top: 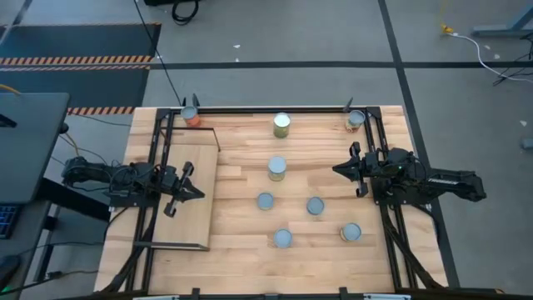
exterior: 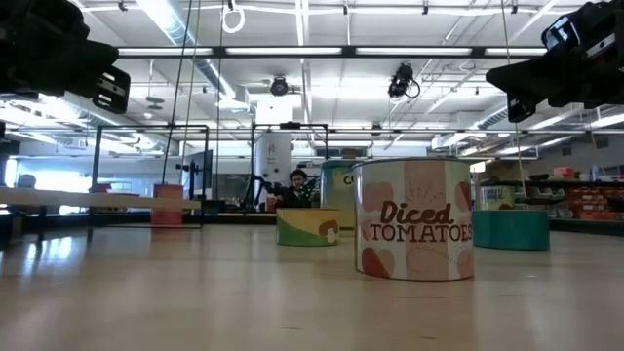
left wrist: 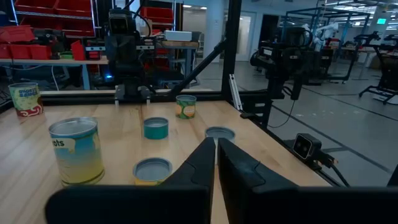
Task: Pick and place cans onto a shelf
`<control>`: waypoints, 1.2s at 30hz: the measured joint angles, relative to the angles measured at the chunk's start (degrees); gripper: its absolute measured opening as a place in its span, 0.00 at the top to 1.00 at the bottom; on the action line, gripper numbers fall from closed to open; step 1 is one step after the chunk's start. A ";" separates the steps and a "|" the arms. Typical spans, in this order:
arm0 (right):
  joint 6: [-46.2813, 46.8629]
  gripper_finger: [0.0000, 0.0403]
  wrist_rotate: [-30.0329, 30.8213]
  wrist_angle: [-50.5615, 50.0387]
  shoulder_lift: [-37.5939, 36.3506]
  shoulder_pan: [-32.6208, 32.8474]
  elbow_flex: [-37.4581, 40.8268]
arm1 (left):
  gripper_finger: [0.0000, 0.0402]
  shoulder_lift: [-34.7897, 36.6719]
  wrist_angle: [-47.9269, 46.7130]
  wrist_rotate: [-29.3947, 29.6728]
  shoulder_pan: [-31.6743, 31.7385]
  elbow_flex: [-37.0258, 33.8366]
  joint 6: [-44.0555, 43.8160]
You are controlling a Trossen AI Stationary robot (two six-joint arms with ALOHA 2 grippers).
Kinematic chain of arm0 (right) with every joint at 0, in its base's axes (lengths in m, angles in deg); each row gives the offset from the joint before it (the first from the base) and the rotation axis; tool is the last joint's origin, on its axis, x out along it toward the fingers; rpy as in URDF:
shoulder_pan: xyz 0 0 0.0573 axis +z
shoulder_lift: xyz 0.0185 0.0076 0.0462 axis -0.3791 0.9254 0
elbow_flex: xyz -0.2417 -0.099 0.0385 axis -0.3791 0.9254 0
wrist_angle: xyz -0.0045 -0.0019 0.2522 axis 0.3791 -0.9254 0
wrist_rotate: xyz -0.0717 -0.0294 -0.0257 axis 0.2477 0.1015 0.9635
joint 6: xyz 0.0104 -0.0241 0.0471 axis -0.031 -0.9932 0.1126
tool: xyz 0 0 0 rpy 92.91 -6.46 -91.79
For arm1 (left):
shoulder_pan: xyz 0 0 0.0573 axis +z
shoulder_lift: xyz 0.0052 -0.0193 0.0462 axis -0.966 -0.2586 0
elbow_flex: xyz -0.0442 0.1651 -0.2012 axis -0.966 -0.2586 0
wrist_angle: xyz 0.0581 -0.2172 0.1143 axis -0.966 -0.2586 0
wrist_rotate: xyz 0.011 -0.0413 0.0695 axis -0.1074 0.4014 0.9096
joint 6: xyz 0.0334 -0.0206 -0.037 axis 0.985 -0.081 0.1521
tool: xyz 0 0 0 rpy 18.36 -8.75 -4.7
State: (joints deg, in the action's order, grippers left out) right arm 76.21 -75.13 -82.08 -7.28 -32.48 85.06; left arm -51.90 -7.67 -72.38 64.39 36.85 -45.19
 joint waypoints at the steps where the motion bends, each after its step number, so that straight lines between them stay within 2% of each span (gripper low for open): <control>1: 0.00 0.93 0.02 0.00 0.00 0.00 0.00 | 0.94 0.00 -0.01 0.02 -0.01 0.00 0.00; 25: 0.00 0.93 0.01 0.00 0.00 0.00 0.00 | 0.94 0.00 0.70 -0.01 -0.01 0.00 -0.07; 29: 0.00 0.93 0.00 0.00 0.00 0.01 0.00 | 0.94 -0.10 1.02 -0.60 0.01 1.18 -5.74; 33: 0.00 0.93 -0.04 0.02 0.01 0.01 0.00 | 0.94 -3.42 0.15 7.62 0.91 6.53 -5.59; 36: 0.00 0.93 -0.03 0.11 0.01 0.00 0.00 | 0.96 -8.62 -1.20 11.97 1.94 10.61 -5.40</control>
State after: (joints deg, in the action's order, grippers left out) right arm 76.21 -75.16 -81.97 -7.27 -32.48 85.06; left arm -60.51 -8.87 -60.41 66.33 47.46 -50.59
